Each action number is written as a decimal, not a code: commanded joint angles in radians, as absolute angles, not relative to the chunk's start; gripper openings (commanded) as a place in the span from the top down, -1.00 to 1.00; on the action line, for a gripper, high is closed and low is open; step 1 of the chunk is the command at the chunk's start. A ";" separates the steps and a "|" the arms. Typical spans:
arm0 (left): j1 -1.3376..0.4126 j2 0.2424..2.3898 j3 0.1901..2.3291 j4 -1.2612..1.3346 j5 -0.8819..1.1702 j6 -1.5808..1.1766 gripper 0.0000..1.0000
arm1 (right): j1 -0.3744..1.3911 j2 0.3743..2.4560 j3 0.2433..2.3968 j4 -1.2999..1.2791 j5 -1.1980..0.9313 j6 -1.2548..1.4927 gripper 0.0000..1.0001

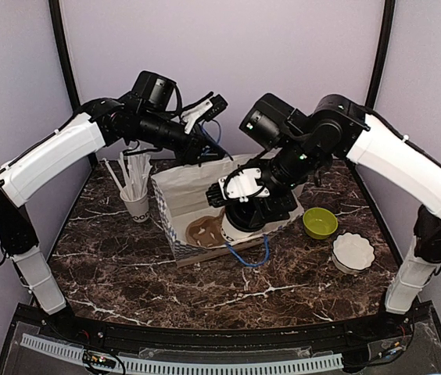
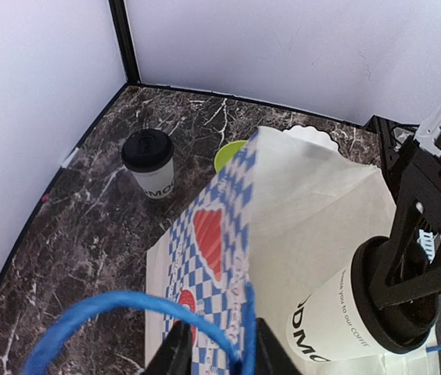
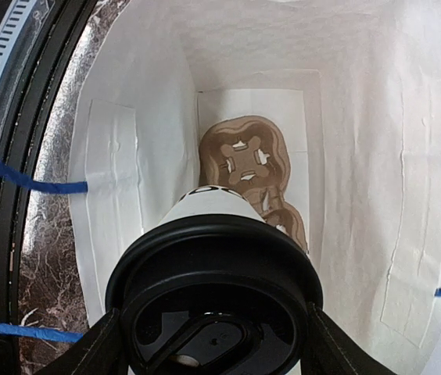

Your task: Pack the takeout coffee

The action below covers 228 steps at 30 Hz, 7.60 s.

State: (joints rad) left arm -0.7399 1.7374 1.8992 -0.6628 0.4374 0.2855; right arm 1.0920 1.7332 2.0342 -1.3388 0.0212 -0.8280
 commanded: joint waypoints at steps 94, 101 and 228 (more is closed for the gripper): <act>-0.674 1.146 1.121 -0.015 0.284 0.360 -0.31 | 1.168 1.461 1.107 -0.512 0.465 -0.996 0.03; -0.675 1.145 1.120 -0.020 0.286 0.361 -0.31 | 1.159 1.485 1.125 -0.513 0.455 -0.989 0.04; -0.643 1.232 1.234 -0.162 0.462 0.320 -0.47 | 0.864 1.901 1.998 -1.390 -0.278 -0.890 -0.81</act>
State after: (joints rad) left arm -0.6491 1.1992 1.1442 -0.0921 0.3412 0.3618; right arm 0.8680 1.9636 1.9598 -1.3582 -0.2150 -0.9016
